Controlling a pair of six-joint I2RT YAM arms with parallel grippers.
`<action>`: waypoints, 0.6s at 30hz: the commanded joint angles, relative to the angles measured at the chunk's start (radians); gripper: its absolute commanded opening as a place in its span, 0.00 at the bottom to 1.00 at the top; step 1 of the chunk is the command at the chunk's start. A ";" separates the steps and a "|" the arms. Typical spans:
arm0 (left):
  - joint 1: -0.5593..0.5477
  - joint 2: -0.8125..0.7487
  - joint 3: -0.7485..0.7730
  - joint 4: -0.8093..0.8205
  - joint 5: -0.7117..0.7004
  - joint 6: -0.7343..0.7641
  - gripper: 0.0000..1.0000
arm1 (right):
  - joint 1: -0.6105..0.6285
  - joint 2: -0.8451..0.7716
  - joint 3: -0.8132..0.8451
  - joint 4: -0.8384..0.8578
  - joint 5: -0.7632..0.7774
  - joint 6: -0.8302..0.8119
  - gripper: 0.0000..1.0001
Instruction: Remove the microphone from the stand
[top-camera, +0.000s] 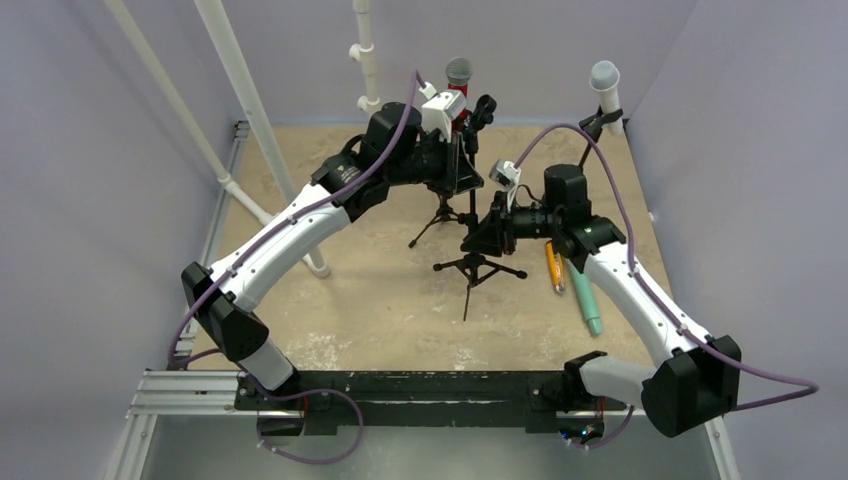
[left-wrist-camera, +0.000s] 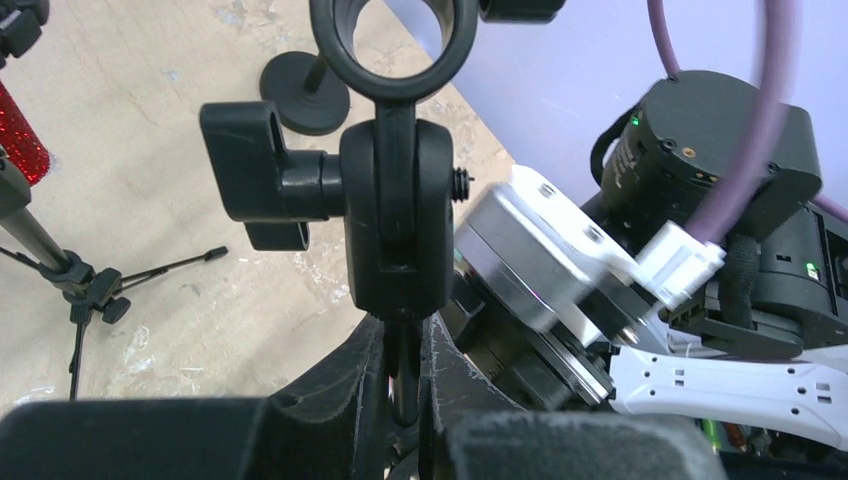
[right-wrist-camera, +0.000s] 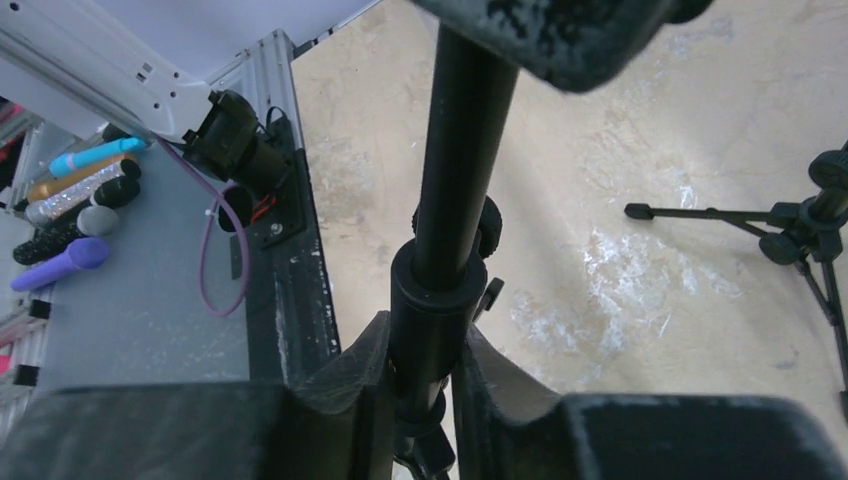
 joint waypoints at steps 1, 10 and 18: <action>0.010 -0.018 0.036 0.082 0.003 -0.044 0.00 | 0.006 -0.003 0.023 0.009 -0.005 -0.009 0.09; 0.056 -0.065 -0.046 0.164 0.166 0.060 0.32 | 0.006 -0.033 0.128 -0.119 0.018 -0.083 0.00; 0.089 -0.200 -0.194 0.138 0.358 0.452 0.91 | 0.005 -0.041 0.250 -0.237 -0.070 -0.076 0.00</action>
